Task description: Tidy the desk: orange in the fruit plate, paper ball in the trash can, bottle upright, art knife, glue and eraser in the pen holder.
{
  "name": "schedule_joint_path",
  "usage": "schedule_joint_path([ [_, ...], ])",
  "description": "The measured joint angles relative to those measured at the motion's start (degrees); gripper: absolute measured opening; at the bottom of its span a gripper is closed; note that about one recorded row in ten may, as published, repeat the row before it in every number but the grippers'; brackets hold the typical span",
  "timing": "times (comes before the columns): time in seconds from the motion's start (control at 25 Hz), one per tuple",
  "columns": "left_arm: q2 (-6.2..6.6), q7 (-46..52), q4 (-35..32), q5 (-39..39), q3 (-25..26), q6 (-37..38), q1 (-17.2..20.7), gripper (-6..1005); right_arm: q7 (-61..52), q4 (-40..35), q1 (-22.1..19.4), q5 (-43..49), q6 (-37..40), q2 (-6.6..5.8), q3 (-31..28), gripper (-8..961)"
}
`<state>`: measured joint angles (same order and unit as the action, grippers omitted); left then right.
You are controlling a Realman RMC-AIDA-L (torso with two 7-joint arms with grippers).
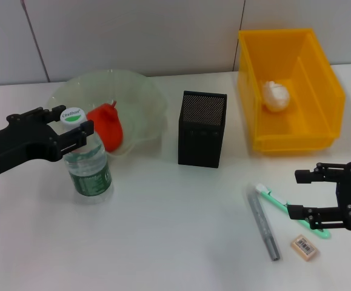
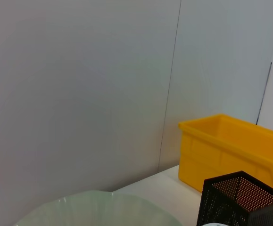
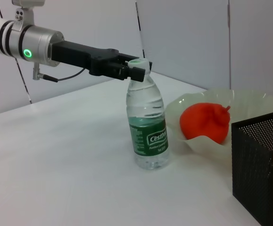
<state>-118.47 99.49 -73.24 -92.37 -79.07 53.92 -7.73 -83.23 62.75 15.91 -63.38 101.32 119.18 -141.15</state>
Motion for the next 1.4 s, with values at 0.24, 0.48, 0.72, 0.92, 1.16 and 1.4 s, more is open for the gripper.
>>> schedule_joint_path([
  [0.24, 0.00, 0.00, -0.38, 0.00, 0.04, -0.03, 0.00, 660, 0.00, 0.00, 0.00, 0.02, -0.03, 0.00, 0.00, 763],
  [0.48, 0.02, 0.00, -1.10, 0.61, 0.06, 0.40, -0.07, 801, 0.00, 0.00, 0.00, 0.02, -0.08, 0.00, 0.00, 763],
  [0.72, 0.00, 0.00, -2.44, 1.98, 0.17, 1.75, -0.09, 843, 0.00, 0.00, 0.04, 0.02, -0.19, 0.00, 0.00, 763],
  [0.92, 0.01, -1.32, -2.81, 6.21, 2.01, 3.54, -0.11, 840, 0.00, -0.03, 0.11, 0.03, -0.65, 0.01, 0.00, 763],
  [1.16, 0.03, -4.70, -0.42, 11.24, 7.13, 9.72, -1.13, 839, 0.00, -0.17, 0.14, 0.10, -0.78, 0.06, 0.00, 763],
  [1.4, 0.12, -8.45, 5.17, 11.39, 13.02, 21.07, -3.84, 838, -0.04, -0.18, 0.33, 0.17, -0.77, 0.08, 0.00, 763],
])
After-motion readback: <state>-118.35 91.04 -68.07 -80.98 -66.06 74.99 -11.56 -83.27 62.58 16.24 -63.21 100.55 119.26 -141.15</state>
